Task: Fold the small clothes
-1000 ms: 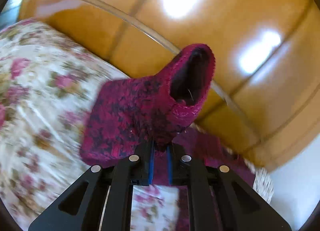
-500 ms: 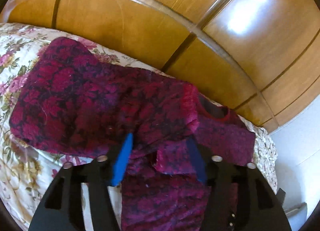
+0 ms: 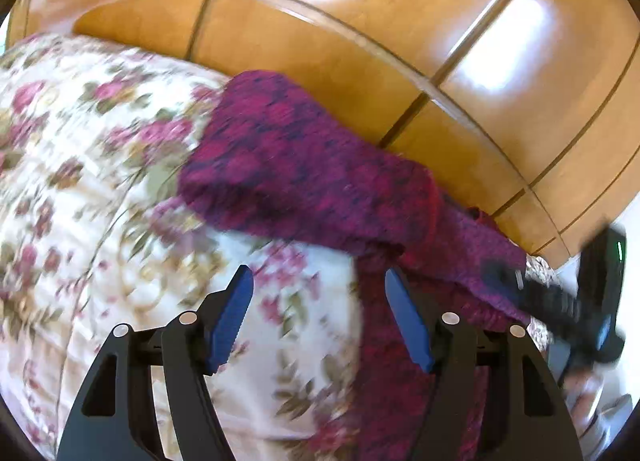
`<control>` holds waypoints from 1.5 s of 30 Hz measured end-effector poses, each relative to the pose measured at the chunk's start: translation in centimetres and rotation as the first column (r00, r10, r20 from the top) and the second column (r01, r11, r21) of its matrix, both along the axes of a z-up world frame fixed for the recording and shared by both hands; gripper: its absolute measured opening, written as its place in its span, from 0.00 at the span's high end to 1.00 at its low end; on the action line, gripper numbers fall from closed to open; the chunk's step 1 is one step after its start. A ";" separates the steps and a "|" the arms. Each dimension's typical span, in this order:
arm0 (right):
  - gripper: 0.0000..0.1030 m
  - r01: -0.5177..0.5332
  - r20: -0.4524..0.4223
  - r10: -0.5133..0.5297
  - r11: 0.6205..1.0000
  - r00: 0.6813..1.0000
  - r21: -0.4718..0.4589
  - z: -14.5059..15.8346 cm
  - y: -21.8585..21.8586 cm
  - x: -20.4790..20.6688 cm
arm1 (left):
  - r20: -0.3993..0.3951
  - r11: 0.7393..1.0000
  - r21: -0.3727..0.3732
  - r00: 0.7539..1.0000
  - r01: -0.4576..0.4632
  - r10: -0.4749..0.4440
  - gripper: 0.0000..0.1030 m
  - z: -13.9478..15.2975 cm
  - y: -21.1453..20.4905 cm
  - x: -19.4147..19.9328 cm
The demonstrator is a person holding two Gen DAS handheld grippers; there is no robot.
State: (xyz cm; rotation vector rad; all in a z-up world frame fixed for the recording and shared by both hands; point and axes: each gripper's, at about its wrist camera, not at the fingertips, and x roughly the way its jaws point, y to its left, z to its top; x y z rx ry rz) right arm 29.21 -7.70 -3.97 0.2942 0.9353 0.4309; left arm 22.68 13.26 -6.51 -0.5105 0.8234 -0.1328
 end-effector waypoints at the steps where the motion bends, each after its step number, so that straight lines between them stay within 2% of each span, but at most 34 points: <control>1: 0.38 -0.009 -0.017 0.010 1.000 1.000 0.011 -0.1 1.3 1.0 | -0.006 1.000 -0.001 1.000 -0.005 0.005 0.34 -0.2 0.5 -0.5; 4: 0.40 -0.005 -0.095 0.005 1.000 0.995 0.001 -1.4 4.9 4.4 | -0.023 1.000 -0.015 1.000 -0.019 0.018 0.35 -0.8 1.3 -1.4; 6: 0.59 0.005 -0.137 -0.010 0.999 0.991 -0.036 -2.4 6.6 6.2 | -0.031 1.000 -0.008 0.999 -0.023 0.023 0.34 -1.0 1.6 -1.6; 7: 0.83 0.002 -0.132 -0.010 0.998 0.991 -0.064 -2.4 7.2 6.7 | -0.038 0.999 0.004 0.999 -0.036 0.036 0.34 -1.0 1.7 -1.6; 8: 0.90 -0.012 -0.118 0.000 0.995 0.993 -0.099 -2.0 7.9 7.0 | -0.053 0.998 0.017 0.997 -0.058 0.059 0.34 -1.2 1.9 -1.6; 9: 0.91 -0.017 -0.101 0.005 0.992 0.995 -0.122 -1.4 8.1 7.0 | -0.060 0.998 0.019 0.996 -0.068 0.069 0.34 -1.2 2.1 -1.7; 13: 0.92 -0.016 0.085 0.030 0.987 0.996 -0.163 3.9 6.6 4.5 | -0.067 0.995 0.057 0.994 -0.087 0.091 0.34 -1.2 1.8 -1.2; 16: 0.93 0.037 0.184 -0.008 0.987 0.983 -0.157 7.0 3.7 3.0 | -0.084 0.993 0.070 0.991 -0.094 0.099 0.34 -1.4 0.8 -0.6; 19: 0.93 0.101 0.240 -0.066 0.985 0.969 -0.139 9.0 -0.2 1.8 | -0.102 0.990 0.092 0.989 -0.102 0.111 0.34 -1.5 -0.6 0.3; 24: 0.93 0.225 0.291 -0.179 0.965 0.940 -0.133 10.4 -6.1 0.6 | -0.147 0.983 0.146 0.980 -0.114 0.135 0.34 -2.1 -2.9 2.7; 27: 0.93 0.293 0.275 -0.251 0.948 0.928 -0.122 10.1 -10.2 0.1 | -0.174 0.977 0.184 0.974 -0.111 0.144 0.34 -2.7 -4.1 4.5; 31: 0.95 0.375 0.230 -0.339 0.917 0.912 -0.134 7.5 -14.8 -0.5 | -0.210 0.958 0.266 0.963 -0.112 0.171 0.34 -3.7 -5.3 6.6; 35: 0.96 0.430 0.173 -0.404 0.888 0.899 -0.161 4.8 -18.8 -1.3 | -0.219 0.950 0.283 0.955 -0.132 0.198 0.34 -4.0 -5.1 7.5; 41: 0.96 0.476 0.060 -0.473 0.859 0.879 -0.192 -0.4 -21.6 -1.2 | -0.221 0.943 0.317 0.959 -0.100 0.176 0.34 -4.2 -5.5 7.8; 45: 0.96 0.500 0.050 -0.503 0.833 0.863 -0.239 -2.1 -22.2 -0.9 | -0.223 0.940 0.329 0.961 -0.084 0.164 0.34 -4.1 -5.6 7.4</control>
